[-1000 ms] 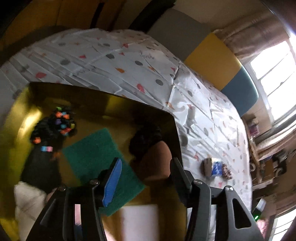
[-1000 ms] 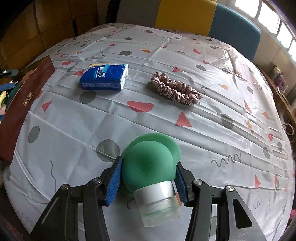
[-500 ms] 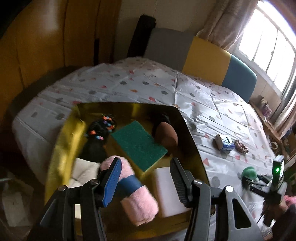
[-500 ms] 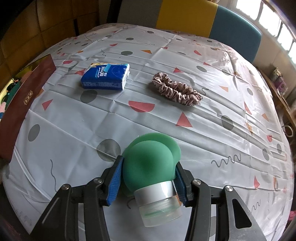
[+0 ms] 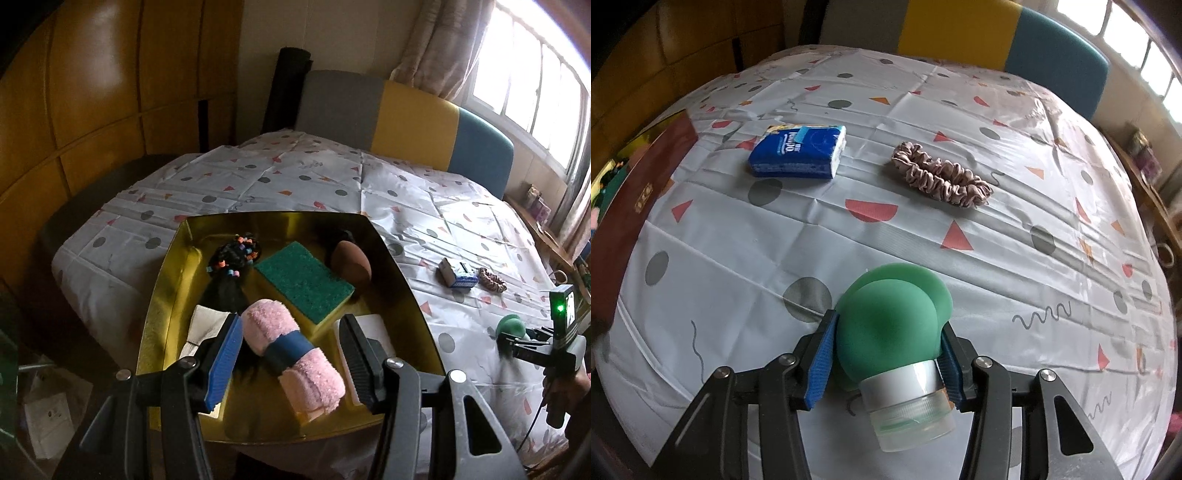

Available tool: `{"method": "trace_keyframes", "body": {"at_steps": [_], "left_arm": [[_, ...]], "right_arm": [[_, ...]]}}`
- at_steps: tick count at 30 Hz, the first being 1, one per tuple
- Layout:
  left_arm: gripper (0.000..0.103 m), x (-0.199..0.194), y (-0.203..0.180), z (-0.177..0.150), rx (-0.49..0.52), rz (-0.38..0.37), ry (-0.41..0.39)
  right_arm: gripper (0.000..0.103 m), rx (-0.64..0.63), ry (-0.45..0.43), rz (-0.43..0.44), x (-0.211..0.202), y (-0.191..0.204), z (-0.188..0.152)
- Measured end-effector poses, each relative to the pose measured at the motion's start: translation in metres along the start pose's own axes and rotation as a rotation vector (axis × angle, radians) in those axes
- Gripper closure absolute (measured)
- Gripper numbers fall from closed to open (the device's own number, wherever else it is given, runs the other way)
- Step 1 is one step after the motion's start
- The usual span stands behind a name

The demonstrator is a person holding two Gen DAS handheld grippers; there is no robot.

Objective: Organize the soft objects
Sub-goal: 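Carry the brown egg sponge into the tray and release it with the left tool, then carry the green round sponge over the tray and release it with the right tool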

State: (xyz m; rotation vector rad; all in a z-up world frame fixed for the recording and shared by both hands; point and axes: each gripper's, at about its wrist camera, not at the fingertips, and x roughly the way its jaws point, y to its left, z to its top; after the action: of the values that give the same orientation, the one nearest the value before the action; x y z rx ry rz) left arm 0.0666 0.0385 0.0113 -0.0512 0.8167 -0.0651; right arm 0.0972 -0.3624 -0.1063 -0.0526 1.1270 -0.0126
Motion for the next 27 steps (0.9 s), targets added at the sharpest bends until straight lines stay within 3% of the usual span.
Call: {"method": "trace_keyframes", "body": {"at_steps": [5,12,14,19,27], "left_arm": [[0.048,0.001,0.005,-0.003,-0.003,-0.001,0.004],[0.048,0.002,0.013,-0.007,-0.016,-0.008,0.009],[0.048,0.004,0.017,-0.009,-0.028,-0.009,0.015],[0.048,0.003,0.021,-0.012,-0.028,-0.003,0.009],[0.048,0.0,0.028,-0.013,-0.043,0.005,0.002]], "right_arm": [[0.054,0.035,0.008,-0.043,-0.004,0.005,0.002],[0.054,0.077,0.005,0.032,-0.015,0.023,0.001],[0.054,0.04,0.014,-0.013,-0.01,0.033,-0.001],[0.054,0.1,0.004,-0.013,-0.012,0.024,-0.002],[0.054,0.21,-0.095,0.021,-0.041,0.023,0.003]]}}
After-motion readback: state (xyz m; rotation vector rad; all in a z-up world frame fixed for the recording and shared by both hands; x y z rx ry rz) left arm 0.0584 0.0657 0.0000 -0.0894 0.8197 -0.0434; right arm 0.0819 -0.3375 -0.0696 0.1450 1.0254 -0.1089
